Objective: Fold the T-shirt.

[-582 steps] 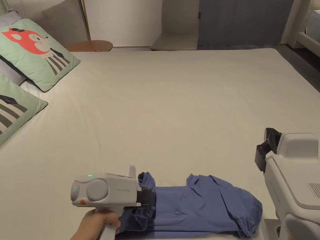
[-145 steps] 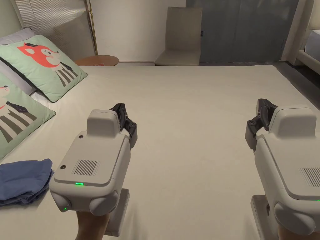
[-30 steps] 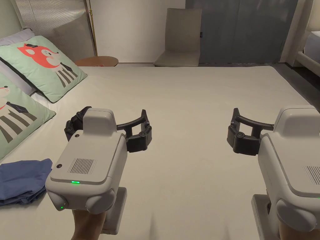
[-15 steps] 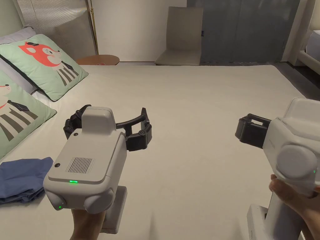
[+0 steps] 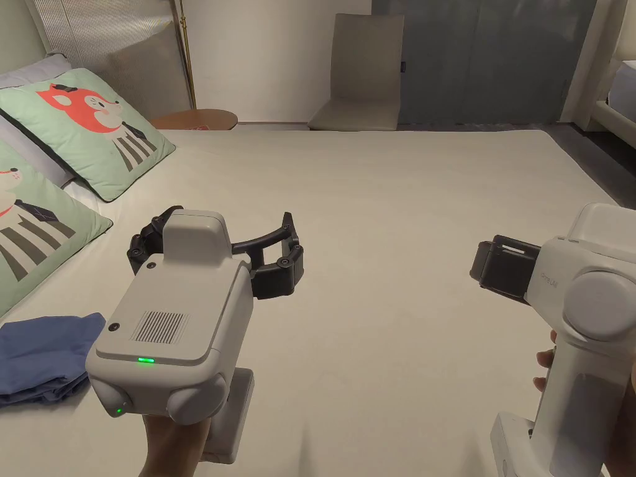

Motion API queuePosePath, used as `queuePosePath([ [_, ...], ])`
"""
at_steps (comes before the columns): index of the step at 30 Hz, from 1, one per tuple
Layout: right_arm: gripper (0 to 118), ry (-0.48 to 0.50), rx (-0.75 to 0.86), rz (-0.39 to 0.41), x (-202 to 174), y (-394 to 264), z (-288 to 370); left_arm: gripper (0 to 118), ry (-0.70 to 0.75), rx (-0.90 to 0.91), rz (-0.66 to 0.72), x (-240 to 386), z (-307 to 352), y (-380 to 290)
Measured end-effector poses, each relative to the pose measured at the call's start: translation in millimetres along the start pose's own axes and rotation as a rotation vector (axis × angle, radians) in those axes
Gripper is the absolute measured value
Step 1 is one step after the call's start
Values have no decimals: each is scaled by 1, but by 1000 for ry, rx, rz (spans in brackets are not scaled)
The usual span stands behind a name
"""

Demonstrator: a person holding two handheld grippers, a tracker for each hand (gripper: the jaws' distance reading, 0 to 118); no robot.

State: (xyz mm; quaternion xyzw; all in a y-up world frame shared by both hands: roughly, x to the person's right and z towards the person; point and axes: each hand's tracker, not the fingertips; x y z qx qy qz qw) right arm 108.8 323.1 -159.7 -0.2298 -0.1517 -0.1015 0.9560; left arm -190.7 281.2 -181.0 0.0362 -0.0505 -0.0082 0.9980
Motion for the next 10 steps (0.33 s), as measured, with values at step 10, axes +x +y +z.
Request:
queuePosePath([
  [10,118,-20,51,55,-4,-1,-1,111,0,2,0,0,-1,1],
])
